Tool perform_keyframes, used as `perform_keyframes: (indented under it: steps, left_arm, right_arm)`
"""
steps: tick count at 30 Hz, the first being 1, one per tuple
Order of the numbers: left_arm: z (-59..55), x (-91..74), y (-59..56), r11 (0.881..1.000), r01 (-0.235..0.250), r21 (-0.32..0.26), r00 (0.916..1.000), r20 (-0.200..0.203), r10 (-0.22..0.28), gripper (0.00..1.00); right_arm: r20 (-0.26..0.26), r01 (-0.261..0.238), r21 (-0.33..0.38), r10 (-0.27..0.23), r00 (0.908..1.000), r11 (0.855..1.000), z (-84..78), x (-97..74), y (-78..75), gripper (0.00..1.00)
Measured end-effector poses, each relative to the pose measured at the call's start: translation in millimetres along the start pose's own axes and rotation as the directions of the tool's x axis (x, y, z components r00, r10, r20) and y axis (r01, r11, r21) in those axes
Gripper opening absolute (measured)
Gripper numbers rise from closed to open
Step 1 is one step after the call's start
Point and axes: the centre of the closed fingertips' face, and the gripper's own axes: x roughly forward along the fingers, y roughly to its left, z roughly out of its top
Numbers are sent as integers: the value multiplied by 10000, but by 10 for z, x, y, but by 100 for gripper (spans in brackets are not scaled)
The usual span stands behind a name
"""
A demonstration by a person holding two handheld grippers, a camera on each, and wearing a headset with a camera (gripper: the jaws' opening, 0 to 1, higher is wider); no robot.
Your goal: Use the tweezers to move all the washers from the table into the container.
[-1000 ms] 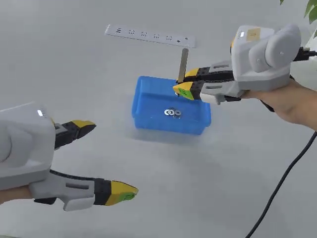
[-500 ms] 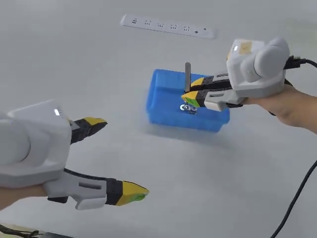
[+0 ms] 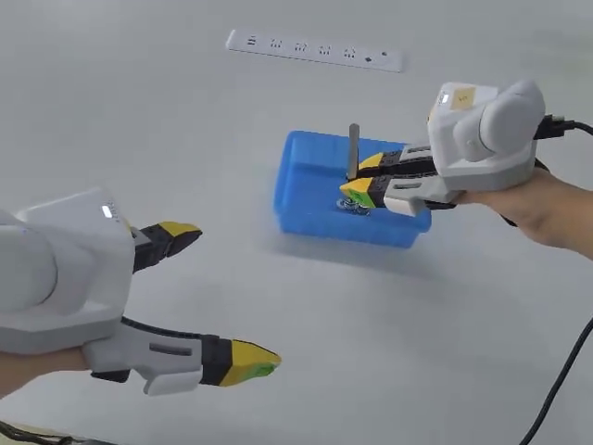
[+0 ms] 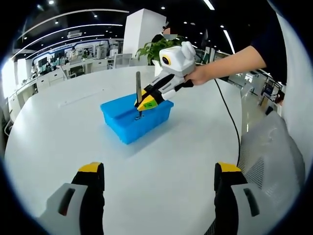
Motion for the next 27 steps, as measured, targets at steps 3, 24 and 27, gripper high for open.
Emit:
perform_keyframes:
  steps: [3,24,27]
  left_arm:
    - [91,3,38,9999,91,88,9998,186,-92,93]
    - [1188,563,401,9777,646,1998,9744,1987,-1050,60]
    - [1277,664,374,9694,914,2280,9708,1962,-1377,53]
  right_arm:
    - [74,4,5,-4,10000,10000,33,-6,9,10]
    - [353,-295,-114,299,9989,9995,170,-80,120,10]
    - [336,-408,-197,415,9986,9990,165,-94,144,10]
